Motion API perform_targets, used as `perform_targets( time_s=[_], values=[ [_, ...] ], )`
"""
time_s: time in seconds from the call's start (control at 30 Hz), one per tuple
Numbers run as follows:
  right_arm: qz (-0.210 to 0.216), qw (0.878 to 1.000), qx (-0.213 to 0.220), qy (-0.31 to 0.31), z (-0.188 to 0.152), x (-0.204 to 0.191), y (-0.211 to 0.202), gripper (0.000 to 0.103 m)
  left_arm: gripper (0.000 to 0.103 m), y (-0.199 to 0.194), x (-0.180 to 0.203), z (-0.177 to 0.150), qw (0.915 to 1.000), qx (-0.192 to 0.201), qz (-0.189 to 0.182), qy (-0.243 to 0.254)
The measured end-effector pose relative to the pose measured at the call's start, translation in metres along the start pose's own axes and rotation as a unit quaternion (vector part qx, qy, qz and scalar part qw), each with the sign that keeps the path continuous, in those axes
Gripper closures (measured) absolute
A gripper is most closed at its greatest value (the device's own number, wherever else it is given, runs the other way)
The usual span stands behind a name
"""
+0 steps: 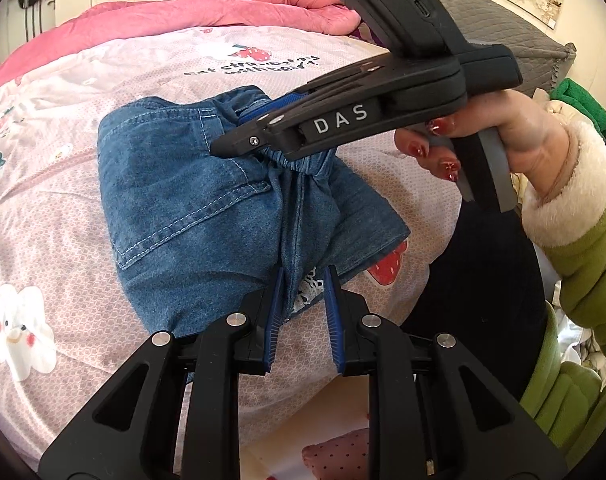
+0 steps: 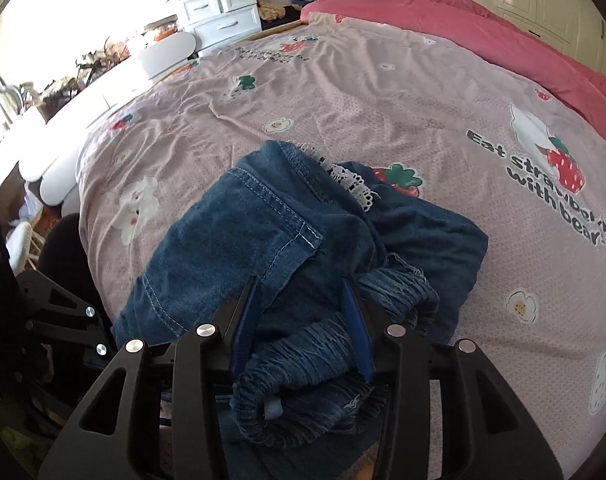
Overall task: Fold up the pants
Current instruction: 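Open both tools and lower the folded pants bundle onto the bed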
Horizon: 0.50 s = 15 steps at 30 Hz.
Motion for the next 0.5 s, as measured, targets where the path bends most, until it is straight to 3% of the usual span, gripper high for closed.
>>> perform_targets(
  time_s=[0.07,0.13,0.2,0.43,0.5],
  values=[
    [0.034,0.999,0.014,0.018,0.000,0.001,-0.010,0.058,0.086,-0.002,0.001,0.000,1.0000,-0.001,-0.001,0.000],
    [0.075,0.996,0.040,0.034,-0.002,0.000,-0.028,0.045,0.080,-0.009,0.003,0.000,1.0000,0.003,-0.006,-0.001],
    [0.074,0.994,0.063,0.046,-0.005,0.002,-0.046,0.039,0.067,-0.016,0.006,0.001,0.9999,0.010,-0.003,0.001],
    [0.060,0.988,0.102,0.100,-0.028,0.021,-0.079,0.020,0.051,-0.045,-0.004,0.006,0.9990,0.037,0.018,-0.013],
    [0.055,0.986,0.110,0.111,-0.034,0.026,-0.082,0.016,0.040,-0.058,-0.015,0.009,0.9979,0.052,0.025,-0.029]
  ],
)
Point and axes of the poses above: each gripper's, at about its wrist camera, not at the fingertips, and y roughly the way its jaws point, x to its right, z to its top, the point moved 6 cm from there along y, roughly the way its jaws point, and after that the axes turned 15 degrees about -x, right-handed, at the moved point
